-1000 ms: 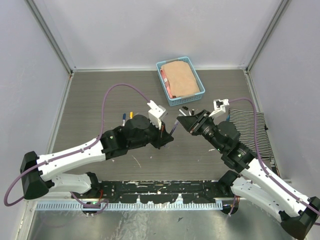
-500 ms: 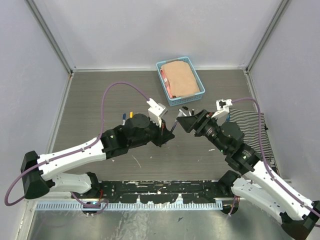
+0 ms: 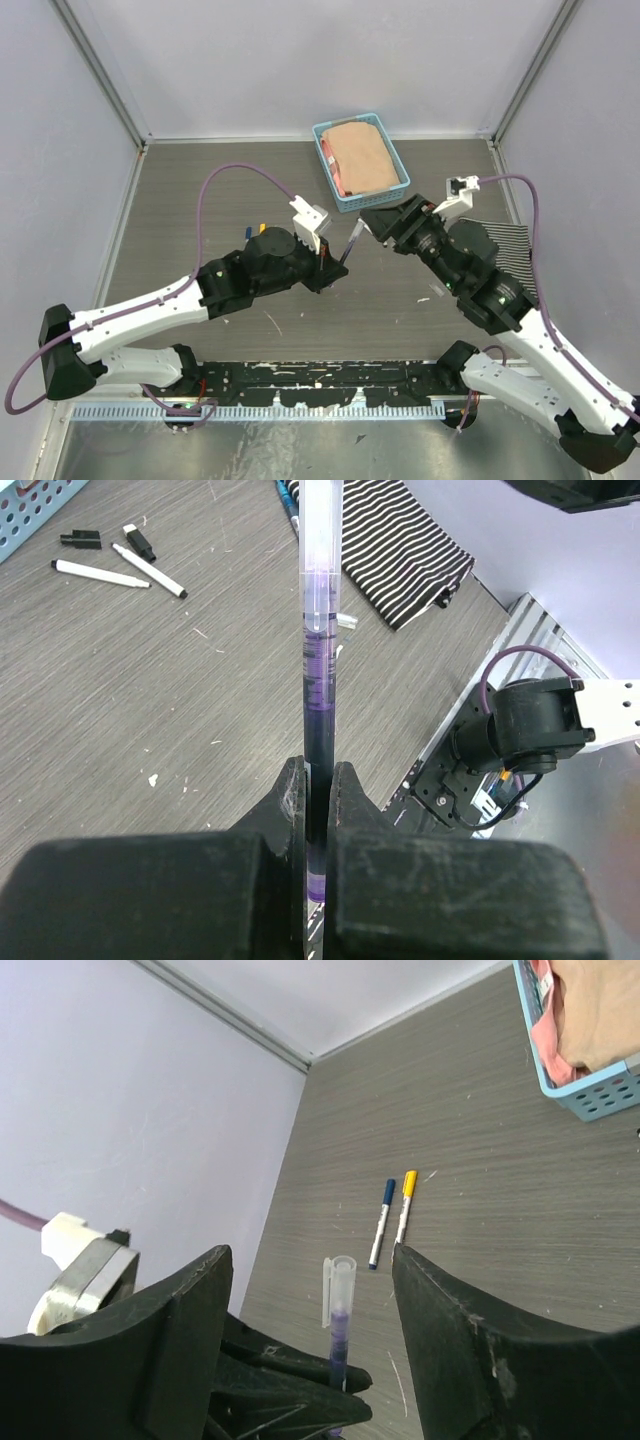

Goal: Insert the pens into the pen caps
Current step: Press the pen cap onto the pen.

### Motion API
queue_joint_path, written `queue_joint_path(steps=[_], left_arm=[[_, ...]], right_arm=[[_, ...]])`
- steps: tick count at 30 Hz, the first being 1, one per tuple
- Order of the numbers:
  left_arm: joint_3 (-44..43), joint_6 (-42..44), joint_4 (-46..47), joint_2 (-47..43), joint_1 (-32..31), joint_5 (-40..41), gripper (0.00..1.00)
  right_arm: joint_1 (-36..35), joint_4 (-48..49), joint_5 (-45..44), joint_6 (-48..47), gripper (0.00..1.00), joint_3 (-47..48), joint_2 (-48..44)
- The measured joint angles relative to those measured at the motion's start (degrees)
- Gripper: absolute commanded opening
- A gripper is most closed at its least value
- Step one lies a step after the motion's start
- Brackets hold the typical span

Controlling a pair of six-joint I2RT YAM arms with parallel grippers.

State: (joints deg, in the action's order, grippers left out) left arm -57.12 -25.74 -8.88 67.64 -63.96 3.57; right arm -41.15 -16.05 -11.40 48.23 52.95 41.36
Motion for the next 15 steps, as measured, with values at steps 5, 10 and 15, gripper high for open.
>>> queue_joint_path(steps=[5,10,15], left_arm=[[0.0,0.0,0.0,-0.1,0.0,0.0,0.0],[0.0,0.0,0.0,-0.1,0.0,0.0,0.0],[0.0,0.0,0.0,-0.1,0.0,0.0,0.0]], right_arm=[[0.0,-0.7,1.5,0.6,0.63,1.5,4.8],[0.0,-2.1,3.1,1.2,0.57,1.5,6.6],[0.0,-2.1,4.0,1.4,0.5,1.5,6.6]])
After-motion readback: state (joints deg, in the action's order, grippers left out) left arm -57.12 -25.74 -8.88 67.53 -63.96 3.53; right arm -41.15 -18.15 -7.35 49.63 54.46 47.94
